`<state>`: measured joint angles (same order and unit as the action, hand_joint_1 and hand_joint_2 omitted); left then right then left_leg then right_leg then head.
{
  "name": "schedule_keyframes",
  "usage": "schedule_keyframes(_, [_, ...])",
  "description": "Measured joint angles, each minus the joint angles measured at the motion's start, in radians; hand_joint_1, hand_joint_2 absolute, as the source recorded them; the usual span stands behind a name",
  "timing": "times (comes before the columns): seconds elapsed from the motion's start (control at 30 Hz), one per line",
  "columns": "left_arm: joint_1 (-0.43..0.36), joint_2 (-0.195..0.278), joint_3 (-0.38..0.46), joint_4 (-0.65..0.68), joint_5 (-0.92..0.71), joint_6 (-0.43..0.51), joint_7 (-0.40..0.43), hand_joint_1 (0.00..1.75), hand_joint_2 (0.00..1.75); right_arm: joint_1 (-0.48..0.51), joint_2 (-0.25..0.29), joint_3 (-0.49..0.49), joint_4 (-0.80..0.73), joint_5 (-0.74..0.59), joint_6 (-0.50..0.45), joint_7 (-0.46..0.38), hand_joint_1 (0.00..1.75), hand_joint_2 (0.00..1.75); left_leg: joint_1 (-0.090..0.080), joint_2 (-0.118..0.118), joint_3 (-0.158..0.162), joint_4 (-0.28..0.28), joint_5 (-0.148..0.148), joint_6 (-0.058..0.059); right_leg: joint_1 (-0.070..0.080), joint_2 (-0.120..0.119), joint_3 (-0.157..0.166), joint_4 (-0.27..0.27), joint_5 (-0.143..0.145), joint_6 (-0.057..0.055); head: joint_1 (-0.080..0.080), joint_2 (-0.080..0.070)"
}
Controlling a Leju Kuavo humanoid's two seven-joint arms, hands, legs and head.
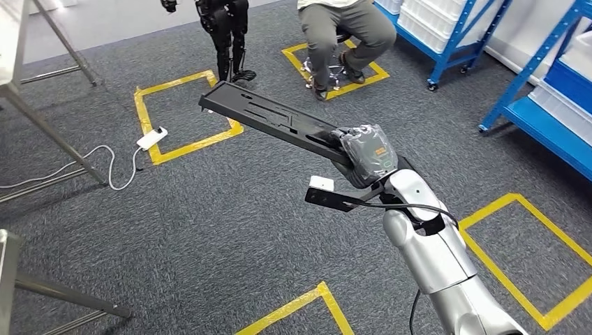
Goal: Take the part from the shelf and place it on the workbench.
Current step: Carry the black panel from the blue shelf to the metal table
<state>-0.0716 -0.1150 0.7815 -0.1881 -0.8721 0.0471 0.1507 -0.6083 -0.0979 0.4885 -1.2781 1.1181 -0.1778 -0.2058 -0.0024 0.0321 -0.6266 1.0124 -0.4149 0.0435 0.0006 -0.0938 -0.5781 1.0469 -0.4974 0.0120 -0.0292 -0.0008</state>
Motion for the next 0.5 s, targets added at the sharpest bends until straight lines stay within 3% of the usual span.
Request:
schedule_keyframes(0.07, [-0.002,0.0,0.0,0.0,0.0,0.001,0.0,0.0,1.75,0.002,-0.001,0.0,0.0,0.0,0.0,0.0,1.75,1.75,0.004,-0.023,0.004,-0.008,0.008,0.01,-0.004,0.059,-0.043,0.096,-0.046,-0.005,0.003,0.0])
schedule_keyframes(0.13, [-0.004,0.0,0.0,0.0,-0.003,0.001,-0.002,0.0,1.75,0.007,-0.004,0.001,0.001,0.0,0.001,0.0,1.75,1.75,0.005,-0.054,0.003,-0.008,0.009,0.013,-0.007,0.084,-0.105,0.224,-0.092,-0.008,0.006,0.0])
schedule_keyframes(0.17, [-0.004,0.0,0.0,0.0,-0.006,0.0,-0.003,0.0,1.75,0.01,-0.005,0.002,0.001,0.0,0.001,0.0,1.75,1.75,0.005,-0.071,0.003,-0.008,0.009,0.013,-0.008,0.087,-0.123,0.255,-0.097,-0.004,0.005,0.0])
schedule_keyframes(0.2, [-0.003,-0.001,0.0,0.0,-0.011,-0.002,-0.006,0.0,1.75,0.011,-0.006,0.002,0.001,0.001,0.001,0.0,1.75,1.75,0.005,-0.088,0.003,-0.006,0.009,0.013,-0.01,0.09,-0.123,0.248,-0.086,0.003,0.006,0.0])
schedule_keyframes(0.23, [-0.002,-0.002,-0.001,0.0,-0.018,-0.003,-0.008,0.0,1.75,0.011,-0.006,0.003,0.001,0.002,0.002,0.0,1.75,1.75,0.006,-0.104,0.003,-0.004,0.008,0.012,-0.012,0.094,-0.104,0.201,-0.06,0.013,0.006,0.0])
schedule_keyframes(0.3, [-0.002,-0.005,-0.009,0.0,-0.033,-0.005,-0.014,0.0,1.75,0.009,-0.007,0.003,0.001,0.004,0.002,0.0,1.75,1.75,0.006,-0.132,0.001,0.004,0.005,0.005,-0.02,0.124,-0.044,0.063,0.0,0.028,0.006,0.0])
schedule_keyframes(0.37, [-0.001,-0.006,-0.018,0.0,-0.047,-0.004,-0.018,0.0,1.75,0.009,-0.008,0.005,0.0,0.004,0.005,0.0,1.75,1.75,0.005,-0.153,-0.006,0.011,0.004,-0.007,-0.022,0.144,-0.011,-0.009,0.026,0.025,0.005,0.0])
schedule_keyframes(0.43, [0.002,-0.007,-0.024,0.0,-0.055,0.003,-0.018,0.0,1.75,0.009,-0.006,0.007,0.0,0.005,0.007,-0.001,1.75,1.75,0.009,-0.169,-0.013,0.009,0.008,-0.019,-0.018,0.13,-0.008,-0.013,0.03,0.011,0.004,0.0])
schedule_keyframes(0.5, [0.005,-0.009,-0.025,0.0,-0.058,0.012,-0.018,0.0,1.75,0.007,-0.004,0.008,0.0,0.006,0.007,-0.002,1.75,1.75,0.01,-0.141,-0.023,0.024,-0.002,-0.029,-0.018,0.111,-0.005,-0.019,0.035,-0.003,0.001,0.0])
